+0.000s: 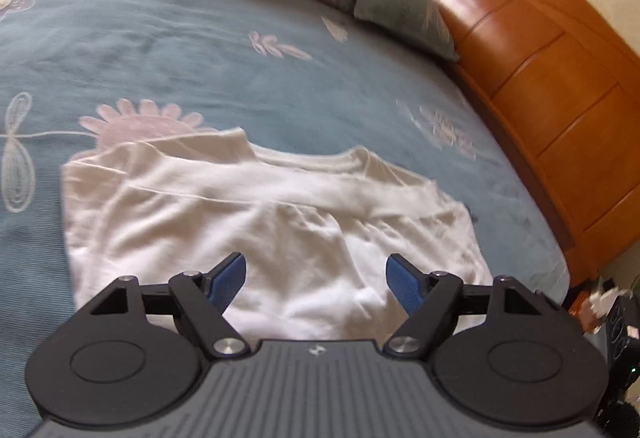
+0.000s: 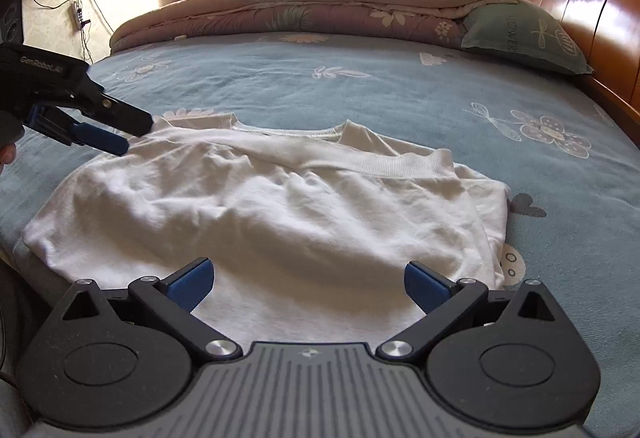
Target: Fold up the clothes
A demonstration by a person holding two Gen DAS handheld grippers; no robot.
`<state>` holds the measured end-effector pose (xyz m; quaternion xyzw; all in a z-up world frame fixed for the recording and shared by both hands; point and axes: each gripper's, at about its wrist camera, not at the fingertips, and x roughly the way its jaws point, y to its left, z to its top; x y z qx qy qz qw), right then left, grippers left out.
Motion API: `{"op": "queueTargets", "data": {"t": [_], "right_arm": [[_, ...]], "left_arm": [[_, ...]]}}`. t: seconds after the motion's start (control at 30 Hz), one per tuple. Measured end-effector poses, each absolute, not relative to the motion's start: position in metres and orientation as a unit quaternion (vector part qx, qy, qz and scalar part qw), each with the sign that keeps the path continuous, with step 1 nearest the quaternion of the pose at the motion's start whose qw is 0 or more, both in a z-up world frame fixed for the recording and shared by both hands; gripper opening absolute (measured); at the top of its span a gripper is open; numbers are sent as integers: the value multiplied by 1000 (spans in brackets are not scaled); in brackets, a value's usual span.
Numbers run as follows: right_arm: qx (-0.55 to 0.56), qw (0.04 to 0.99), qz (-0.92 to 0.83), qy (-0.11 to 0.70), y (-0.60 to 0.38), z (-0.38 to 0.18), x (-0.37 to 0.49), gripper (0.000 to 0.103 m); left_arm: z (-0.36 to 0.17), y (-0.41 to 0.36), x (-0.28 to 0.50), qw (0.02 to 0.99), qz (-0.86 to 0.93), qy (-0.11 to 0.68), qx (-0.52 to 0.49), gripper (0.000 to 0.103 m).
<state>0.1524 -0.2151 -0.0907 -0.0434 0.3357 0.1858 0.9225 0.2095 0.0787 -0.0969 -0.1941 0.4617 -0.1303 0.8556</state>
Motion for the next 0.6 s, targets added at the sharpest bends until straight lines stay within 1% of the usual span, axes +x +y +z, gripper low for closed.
{"op": "queueTargets", "data": {"t": [0.1,0.13,0.3,0.37,0.5,0.6], "right_arm": [[-40,921,186,340,-207,-85,152,103],[-37,920,186,342,-204,-84,152,103],[-47,918,186,347,-184,-77,154,103],[-55,917,188,347,-177,-75,155,103],[-63,914,191,351,-162,-74,160,103],[-73,911,199,353,-149,-74,161,103]], "left_arm": [[-96,102,206,859,-112,455,-204,77],[-94,108,203,860,-115,449,-213,75],[-81,135,191,858,-145,415,-266,76],[-77,144,187,855,-162,405,-282,79],[-94,145,186,847,-154,434,-265,79],[-107,154,181,840,-153,438,-283,78]]}}
